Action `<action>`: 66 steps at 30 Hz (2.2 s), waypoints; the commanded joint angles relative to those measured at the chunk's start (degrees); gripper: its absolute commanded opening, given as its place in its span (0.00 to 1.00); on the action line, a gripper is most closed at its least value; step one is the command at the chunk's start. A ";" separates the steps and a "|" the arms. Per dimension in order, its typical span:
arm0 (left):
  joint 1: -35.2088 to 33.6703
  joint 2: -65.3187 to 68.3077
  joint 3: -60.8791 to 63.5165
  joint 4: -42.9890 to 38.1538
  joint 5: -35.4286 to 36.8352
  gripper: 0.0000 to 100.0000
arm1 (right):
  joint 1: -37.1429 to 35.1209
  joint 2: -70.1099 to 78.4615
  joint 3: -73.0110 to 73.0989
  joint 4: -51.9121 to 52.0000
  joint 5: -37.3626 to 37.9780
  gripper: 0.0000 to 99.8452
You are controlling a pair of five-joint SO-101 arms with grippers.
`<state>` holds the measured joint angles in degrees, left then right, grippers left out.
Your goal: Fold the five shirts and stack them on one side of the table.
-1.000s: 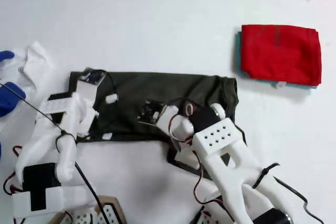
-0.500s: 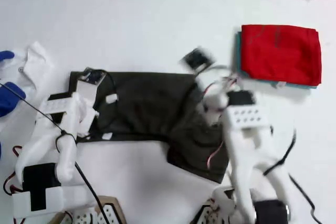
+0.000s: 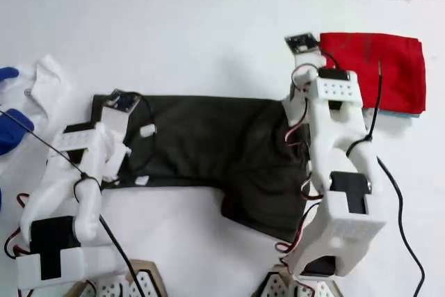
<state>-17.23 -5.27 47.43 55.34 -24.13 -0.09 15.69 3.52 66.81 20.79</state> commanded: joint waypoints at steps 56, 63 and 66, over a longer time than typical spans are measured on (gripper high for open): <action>0.35 0.18 0.04 -2.99 0.18 0.02 | -27.56 -50.86 45.71 21.85 32.09 0.23; 0.35 0.18 0.04 -2.99 0.18 0.02 | -29.32 -51.56 58.29 11.21 31.91 0.23; 0.35 0.18 0.04 -2.99 0.18 0.02 | -29.23 -51.56 61.98 6.37 31.91 0.23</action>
<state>-17.23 -5.27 47.43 54.81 -24.13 -29.01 -33.98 63.38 77.27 52.26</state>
